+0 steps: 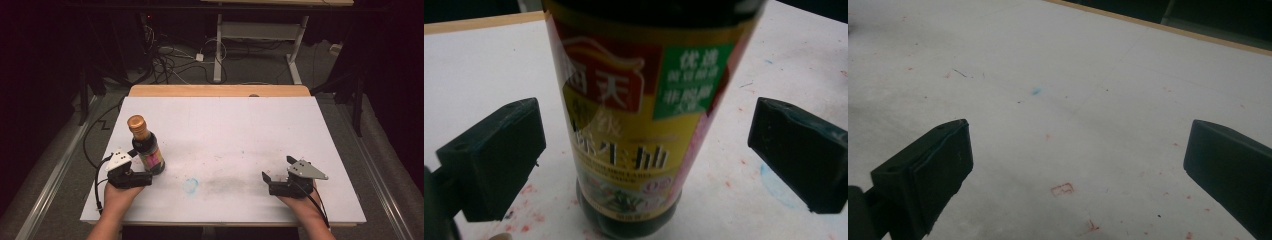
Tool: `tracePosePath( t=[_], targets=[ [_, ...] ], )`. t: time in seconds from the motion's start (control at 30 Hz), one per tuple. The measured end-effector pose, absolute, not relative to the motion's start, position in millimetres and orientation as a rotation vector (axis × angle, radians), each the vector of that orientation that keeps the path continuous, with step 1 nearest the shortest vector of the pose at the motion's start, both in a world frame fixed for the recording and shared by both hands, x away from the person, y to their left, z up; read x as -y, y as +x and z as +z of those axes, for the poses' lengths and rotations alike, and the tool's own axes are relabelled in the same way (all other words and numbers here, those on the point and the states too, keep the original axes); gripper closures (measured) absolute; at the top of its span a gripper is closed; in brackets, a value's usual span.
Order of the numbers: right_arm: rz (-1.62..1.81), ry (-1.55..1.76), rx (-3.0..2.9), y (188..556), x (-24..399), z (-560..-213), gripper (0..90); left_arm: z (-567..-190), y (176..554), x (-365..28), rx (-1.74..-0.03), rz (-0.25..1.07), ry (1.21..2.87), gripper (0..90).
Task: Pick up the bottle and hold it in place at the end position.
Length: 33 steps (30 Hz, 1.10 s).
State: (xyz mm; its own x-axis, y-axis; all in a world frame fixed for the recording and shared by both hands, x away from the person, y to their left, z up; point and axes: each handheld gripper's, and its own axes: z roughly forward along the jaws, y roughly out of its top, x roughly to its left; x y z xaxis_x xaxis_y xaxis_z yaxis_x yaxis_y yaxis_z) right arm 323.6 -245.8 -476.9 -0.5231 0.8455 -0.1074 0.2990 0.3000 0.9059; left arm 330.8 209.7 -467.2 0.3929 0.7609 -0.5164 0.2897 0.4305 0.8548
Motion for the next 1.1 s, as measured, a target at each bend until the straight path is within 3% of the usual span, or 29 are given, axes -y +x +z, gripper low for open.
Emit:
tracePosePath(
  t=[0.57,1.1],
  targets=[
    [1.196,1.020,-1.971,323,248,-476,0.4,-449,342,-207,-1.132,0.423,1.110,26.8],
    [1.211,1.033,-1.975,324,249,-476,0.4,-446,343,-203,-1.156,0.452,1.102,29.7]
  ],
)
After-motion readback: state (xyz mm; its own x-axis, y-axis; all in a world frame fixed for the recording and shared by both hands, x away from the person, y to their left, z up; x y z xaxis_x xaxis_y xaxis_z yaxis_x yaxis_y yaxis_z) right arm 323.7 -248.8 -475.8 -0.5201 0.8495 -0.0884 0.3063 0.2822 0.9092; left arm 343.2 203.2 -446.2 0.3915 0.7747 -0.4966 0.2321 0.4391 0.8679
